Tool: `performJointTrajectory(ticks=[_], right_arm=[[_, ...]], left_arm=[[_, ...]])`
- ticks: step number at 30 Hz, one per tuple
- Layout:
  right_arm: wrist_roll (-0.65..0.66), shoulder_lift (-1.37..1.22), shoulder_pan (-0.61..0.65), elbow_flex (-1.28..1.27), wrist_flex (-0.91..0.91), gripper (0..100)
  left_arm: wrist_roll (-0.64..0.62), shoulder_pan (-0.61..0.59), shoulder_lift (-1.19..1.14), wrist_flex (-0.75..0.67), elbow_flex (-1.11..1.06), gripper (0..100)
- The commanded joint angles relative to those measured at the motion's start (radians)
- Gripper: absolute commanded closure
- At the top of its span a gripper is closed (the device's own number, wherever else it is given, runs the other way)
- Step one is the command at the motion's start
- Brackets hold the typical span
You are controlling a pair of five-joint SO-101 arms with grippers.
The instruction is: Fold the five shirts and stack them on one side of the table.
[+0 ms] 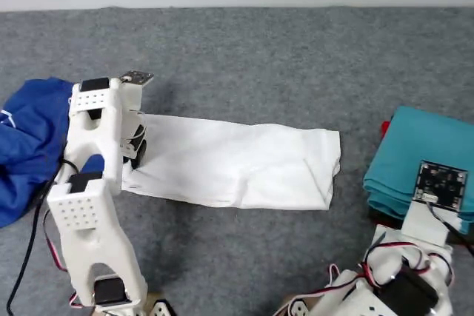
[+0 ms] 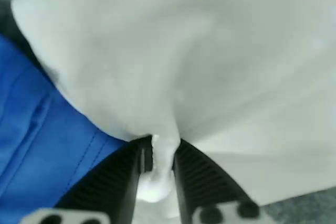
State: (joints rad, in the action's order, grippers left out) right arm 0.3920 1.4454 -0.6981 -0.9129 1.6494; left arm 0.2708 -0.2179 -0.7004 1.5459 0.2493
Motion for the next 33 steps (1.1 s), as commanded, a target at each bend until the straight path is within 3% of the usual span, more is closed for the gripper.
performJointTrajectory(ticks=[1, 11, 20, 24, 33], right_arm=[[-0.009, 0.007, -0.005, 0.005, -0.016, 95.9], [-0.009, 0.007, -0.005, 0.005, -0.016, 95.9], [-0.009, 0.007, -0.005, 0.005, -0.016, 95.8], [-0.009, 0.007, -0.005, 0.005, -0.016, 95.8], [-0.009, 0.007, -0.005, 0.005, -0.018, 95.8]], left_arm=[[0.011, 0.005, -0.026, -0.006, 0.054, 99], [0.008, 0.078, 0.163, 0.129, 0.120, 99], [0.003, 0.296, 0.321, 0.204, 0.117, 99], [-0.068, 0.365, 0.330, 0.206, 0.120, 99], [-0.078, 0.565, 0.330, 0.206, 0.122, 99]])
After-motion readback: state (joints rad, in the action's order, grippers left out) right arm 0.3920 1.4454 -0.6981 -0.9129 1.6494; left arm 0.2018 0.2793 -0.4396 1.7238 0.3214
